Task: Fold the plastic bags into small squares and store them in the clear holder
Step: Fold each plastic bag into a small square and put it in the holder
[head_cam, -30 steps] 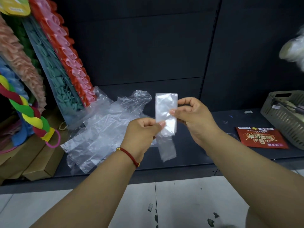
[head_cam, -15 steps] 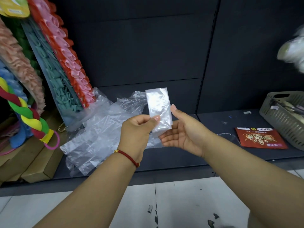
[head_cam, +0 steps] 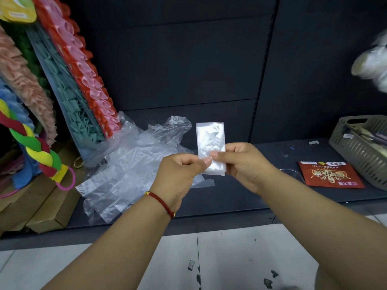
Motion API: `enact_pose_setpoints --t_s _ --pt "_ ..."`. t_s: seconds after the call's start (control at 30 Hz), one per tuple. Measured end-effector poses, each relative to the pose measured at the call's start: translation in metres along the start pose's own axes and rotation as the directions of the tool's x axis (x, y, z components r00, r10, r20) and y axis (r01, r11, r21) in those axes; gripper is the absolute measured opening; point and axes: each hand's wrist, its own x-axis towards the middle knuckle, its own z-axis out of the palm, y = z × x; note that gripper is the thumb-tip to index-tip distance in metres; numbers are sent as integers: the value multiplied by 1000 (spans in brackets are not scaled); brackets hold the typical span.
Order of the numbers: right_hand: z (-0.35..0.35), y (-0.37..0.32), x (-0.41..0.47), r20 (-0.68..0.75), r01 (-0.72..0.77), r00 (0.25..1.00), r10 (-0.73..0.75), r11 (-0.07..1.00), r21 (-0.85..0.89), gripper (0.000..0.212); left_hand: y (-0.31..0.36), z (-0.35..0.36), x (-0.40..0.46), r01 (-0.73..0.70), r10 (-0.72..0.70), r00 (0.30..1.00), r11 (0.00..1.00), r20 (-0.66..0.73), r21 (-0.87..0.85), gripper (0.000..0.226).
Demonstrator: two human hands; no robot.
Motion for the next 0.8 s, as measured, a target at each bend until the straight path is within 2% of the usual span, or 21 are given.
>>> enact_pose_setpoints --t_s 0.03,0.07,0.17,0.2,0.3,0.47,0.53,0.67,0.8 --pt "0 2 1 -4 8 1000 -8 1000 -10 88 -1 0 1 -1 1 1000 1000 -1 8 18" --pt "0 3 1 -4 14 1000 -14 1000 -8 85 -2 -1 1 4 -3 1000 1000 -5 8 18" --pt "-1 4 1 -24 29 999 -29 1000 1 31 -3 1 2 25 -26 999 999 -30 -31 13" --pt "-1 4 0 -27 34 999 -34 999 0 24 -3 2 2 37 -39 998 999 -40 -40 12" --pt "-1 4 2 -24 61 998 -61 998 -10 30 -1 1 4 138 -141 989 989 -47 -48 20" --pt "-1 2 2 38 92 995 -89 992 -83 42 -3 -1 6 406 -394 914 899 100 -162 24" --pt "0 1 1 71 102 993 -92 983 -153 49 -4 0 8 415 -397 910 882 121 -222 23" --pt "0 2 0 118 79 992 -48 961 -266 60 -3 -1 9 342 -346 937 887 43 -311 14" --pt "-1 0 -3 109 44 994 -1 920 -388 51 -3 -3 11 265 -284 959 902 -6 -342 26"
